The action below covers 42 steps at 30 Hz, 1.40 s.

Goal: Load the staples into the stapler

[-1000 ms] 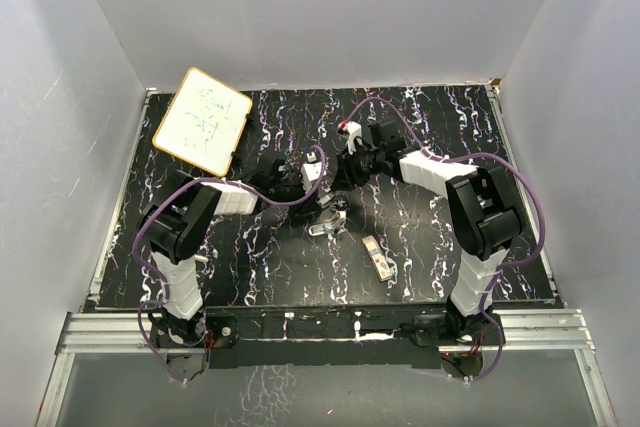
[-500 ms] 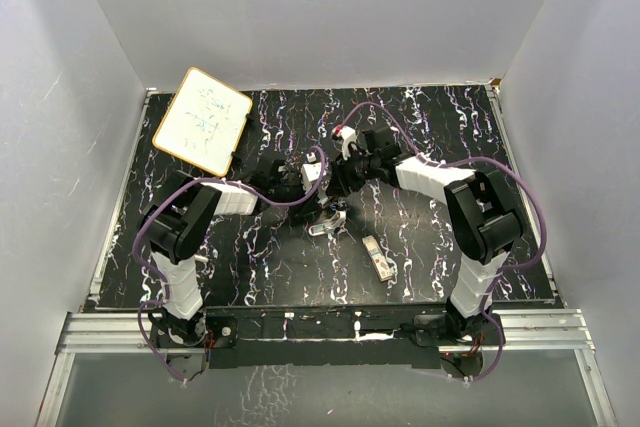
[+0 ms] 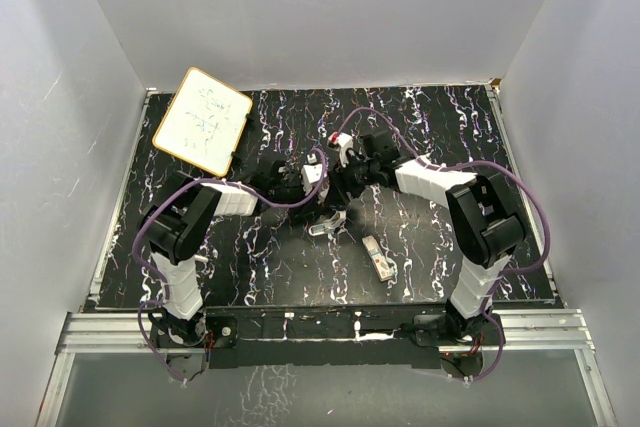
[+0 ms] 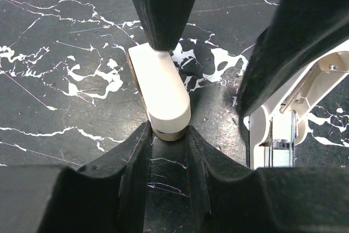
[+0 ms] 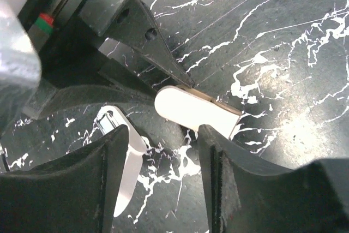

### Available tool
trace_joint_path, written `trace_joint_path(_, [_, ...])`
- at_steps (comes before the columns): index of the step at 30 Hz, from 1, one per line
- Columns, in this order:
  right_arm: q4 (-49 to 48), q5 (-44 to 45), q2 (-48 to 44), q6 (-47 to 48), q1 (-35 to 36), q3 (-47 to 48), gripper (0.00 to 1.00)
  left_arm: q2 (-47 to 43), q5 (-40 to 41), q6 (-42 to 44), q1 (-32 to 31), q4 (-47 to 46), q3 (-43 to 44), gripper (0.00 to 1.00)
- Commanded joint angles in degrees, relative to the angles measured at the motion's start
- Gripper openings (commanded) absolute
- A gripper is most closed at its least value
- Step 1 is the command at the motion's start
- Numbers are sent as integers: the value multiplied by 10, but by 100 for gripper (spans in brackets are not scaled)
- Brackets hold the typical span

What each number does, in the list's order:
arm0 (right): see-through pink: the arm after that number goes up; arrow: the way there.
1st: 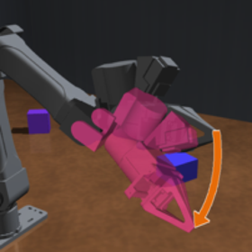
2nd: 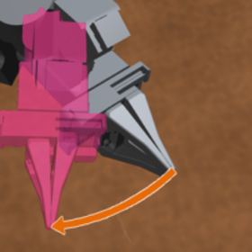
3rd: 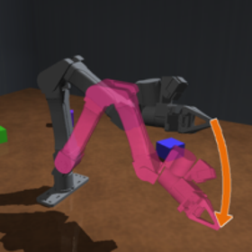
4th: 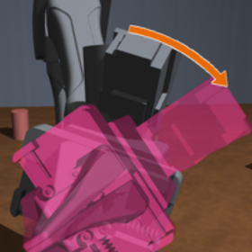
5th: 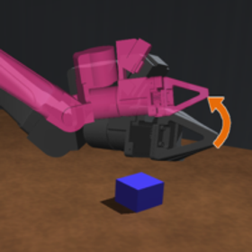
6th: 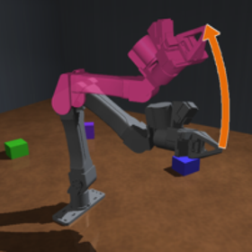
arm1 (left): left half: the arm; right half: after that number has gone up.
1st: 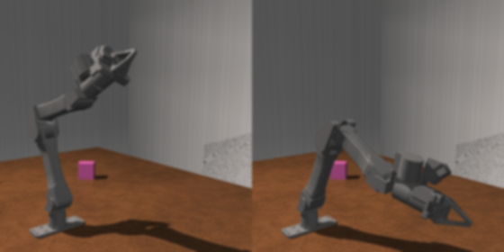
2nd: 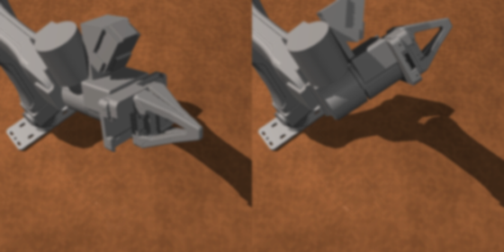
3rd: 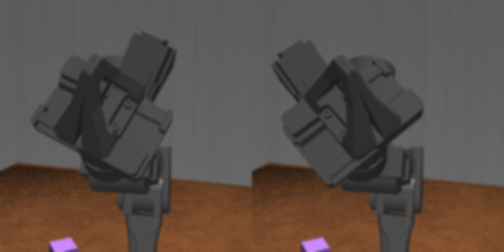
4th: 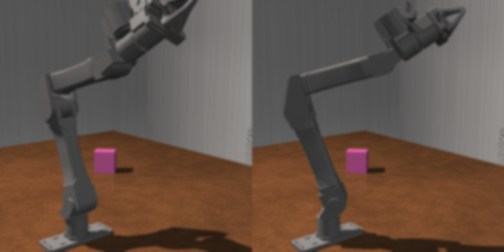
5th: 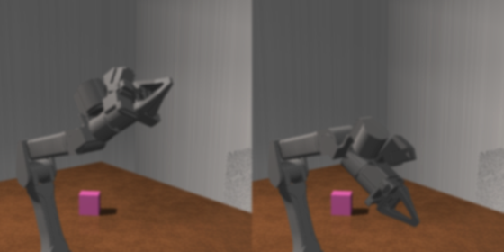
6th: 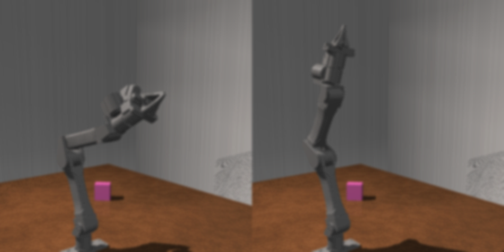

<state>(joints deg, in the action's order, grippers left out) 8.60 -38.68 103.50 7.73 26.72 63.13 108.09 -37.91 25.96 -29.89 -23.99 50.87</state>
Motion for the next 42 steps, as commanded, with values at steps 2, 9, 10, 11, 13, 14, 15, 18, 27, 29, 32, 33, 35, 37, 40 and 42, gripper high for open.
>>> trace_joint_path(2, [15, -27, -63, 82, -33, 4, 61, -23, 13, 34, -8, 53, -15, 27])
trace_joint_path(9, [34, -7, -57, 253, -41, 24, 78, -45, -1, 47, -5, 118, 13, 47])
trace_joint_path(10, [36, -2, -47, 274, -41, 29, 79, -48, -3, 48, -2, 128, 18, 49])
trace_joint_path(11, [44, 0, -40, 297, -41, 36, 80, -52, -4, 49, 0, 137, 21, 51])
trace_joint_path(13, [64, 1, -3, 330, -41, 55, 81, -59, -6, 50, 6, 154, 27, 58])
trace_joint_path(14, [76, 1, 9, 344, -41, 66, 82, -64, -8, 50, 11, 161, 29, 61])
trace_joint_path(15, [85, -1, 21, 359, -40, 75, 82, -69, -14, 49, 18, 171, 31, 63])
trace_joint_path(18, [93, -14, 44, 410, -40, 86, 82, -85, -38, 34, 44, 189, 35, 69])
trace_joint_path(27, [190, -55, 137, 534, -38, 164, 81, -154, -84, 22, 121, 247, 28, 75])
trace_joint_path(29, [204, -66, 158, 549, -34, 180, 81, -169, -85, 23, 132, 258, 27, 75])
trace_joint_path(32, [232, -74, 184, 569, -28, 204, 80, -181, -84, 26, 144, 278, 27, 75])
trace_joint_path(33, [241, -78, 191, 574, -27, 212, 78, -184, -84, 27, 146, 284, 27, 75])
trace_joint_path(35, [259, -85, 203, 584, -25, 222, 75, -188, -79, 31, 147, 294, 27, 75])
trace_joint_path(37, [274, -82, 207, 593, -22, 227, 71, -191, -74, 33, 148, 302, 26, 75])
trace_joint_path(40, [274, -85, 199, 596, -20, 216, 66, -195, -67, 35, 148, 306, 24, 75])
trace_joint_path(42, [279, -90, 195, 596, -18, 211, 64, -199, -63, 38, 148, 304, 23, 75])
